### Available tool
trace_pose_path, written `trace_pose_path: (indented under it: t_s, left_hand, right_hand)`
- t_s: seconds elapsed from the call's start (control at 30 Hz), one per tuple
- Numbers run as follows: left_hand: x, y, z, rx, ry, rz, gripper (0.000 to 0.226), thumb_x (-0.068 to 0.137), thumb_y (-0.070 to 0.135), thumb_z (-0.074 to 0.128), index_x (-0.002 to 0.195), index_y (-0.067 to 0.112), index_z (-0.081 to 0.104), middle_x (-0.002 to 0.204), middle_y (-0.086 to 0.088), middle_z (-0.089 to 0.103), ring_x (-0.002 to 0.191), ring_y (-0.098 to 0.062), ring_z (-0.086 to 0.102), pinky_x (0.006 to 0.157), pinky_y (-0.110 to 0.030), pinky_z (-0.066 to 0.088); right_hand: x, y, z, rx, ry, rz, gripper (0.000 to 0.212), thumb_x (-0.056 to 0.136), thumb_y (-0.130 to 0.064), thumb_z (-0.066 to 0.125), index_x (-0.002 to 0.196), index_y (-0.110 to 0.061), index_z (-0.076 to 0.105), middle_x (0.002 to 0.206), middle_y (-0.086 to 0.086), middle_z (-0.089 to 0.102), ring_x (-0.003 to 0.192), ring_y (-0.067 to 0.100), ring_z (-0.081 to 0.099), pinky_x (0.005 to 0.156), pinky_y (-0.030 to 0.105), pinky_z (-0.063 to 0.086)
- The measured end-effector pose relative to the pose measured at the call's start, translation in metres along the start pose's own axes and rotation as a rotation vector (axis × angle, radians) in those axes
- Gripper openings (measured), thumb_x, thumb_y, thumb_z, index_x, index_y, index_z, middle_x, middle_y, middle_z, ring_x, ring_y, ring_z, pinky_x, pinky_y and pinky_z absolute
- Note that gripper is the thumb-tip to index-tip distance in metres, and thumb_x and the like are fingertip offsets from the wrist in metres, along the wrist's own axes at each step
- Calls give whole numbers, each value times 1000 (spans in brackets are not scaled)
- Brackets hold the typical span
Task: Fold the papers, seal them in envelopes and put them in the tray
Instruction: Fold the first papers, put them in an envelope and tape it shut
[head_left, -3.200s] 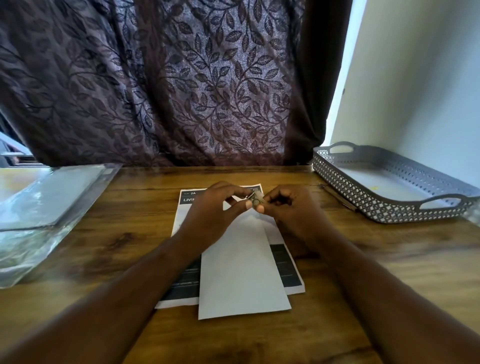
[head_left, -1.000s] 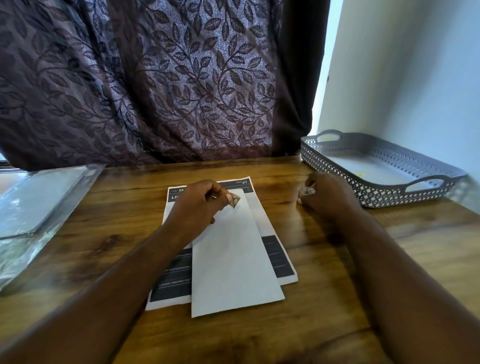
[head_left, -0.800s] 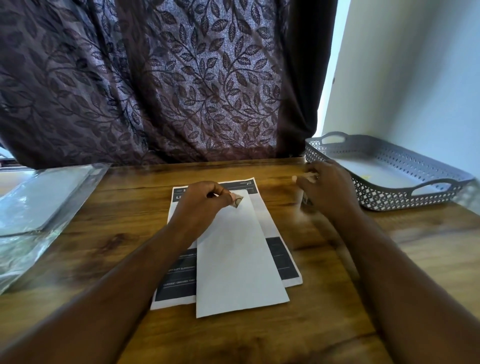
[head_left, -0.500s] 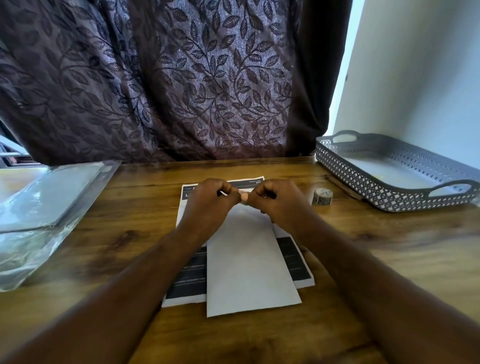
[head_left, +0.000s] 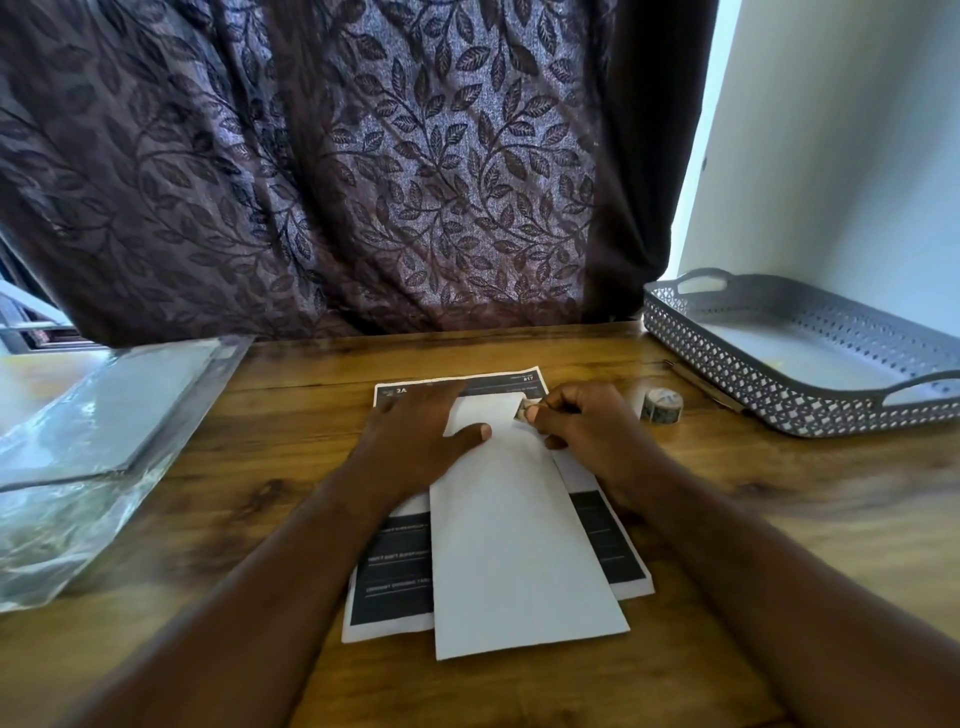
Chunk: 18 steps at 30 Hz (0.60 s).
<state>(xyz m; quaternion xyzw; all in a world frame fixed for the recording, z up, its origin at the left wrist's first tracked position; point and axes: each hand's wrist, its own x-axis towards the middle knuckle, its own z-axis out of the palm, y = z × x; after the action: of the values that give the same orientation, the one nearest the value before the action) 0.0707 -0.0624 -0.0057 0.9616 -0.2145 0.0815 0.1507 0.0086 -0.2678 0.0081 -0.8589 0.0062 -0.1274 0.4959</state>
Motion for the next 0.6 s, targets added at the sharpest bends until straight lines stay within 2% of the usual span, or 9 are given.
trace_pose_path:
  t_s: [0.13,0.23,0.33,0.43,0.53,0.6]
  left_hand:
    - [-2,-3,0,38,-75,38,74,88,76,43,150,33,39,159,8,38,146,-14,31,121,-49,20]
    - [-10,5,-4,111,-124,78,84,79,86,40,147,36,43,158,8,37,146,-16,29,118,-50,21]
    - [-21,20,-11,142,-139,120,104,61,98,26,142,37,48,153,10,40,141,-15,34,114,-49,27]
    - [-26,29,-15,151,-94,121,104,58,100,22,135,38,54,143,11,46,135,-14,40,111,-47,30]
    - [-22,30,-15,156,-78,90,88,67,95,37,132,38,54,139,10,48,133,-15,40,109,-48,29]
    - [-20,31,-12,147,-72,78,86,67,94,41,130,38,55,138,10,48,132,-14,41,109,-48,28]
  right_hand:
    - [4,4,0,157,12,102,15,95,-16,67,90,-4,74,91,14,73,80,20,67,87,45,59]
    - [7,5,-3,321,20,197,17,98,-13,62,98,0,72,100,19,72,86,23,68,91,44,60]
    - [9,4,-8,398,14,210,19,99,-13,60,100,2,71,99,22,70,79,21,66,81,35,62]
    - [16,1,-19,216,-32,199,18,100,-14,59,95,-2,72,83,16,69,71,20,63,73,32,58]
    - [28,-9,-32,-34,-188,187,17,98,-13,63,91,-1,72,74,11,67,64,18,62,63,28,52]
    - [34,-18,-35,-185,-289,184,19,96,-14,65,87,0,72,71,9,66,62,16,59,59,27,49]
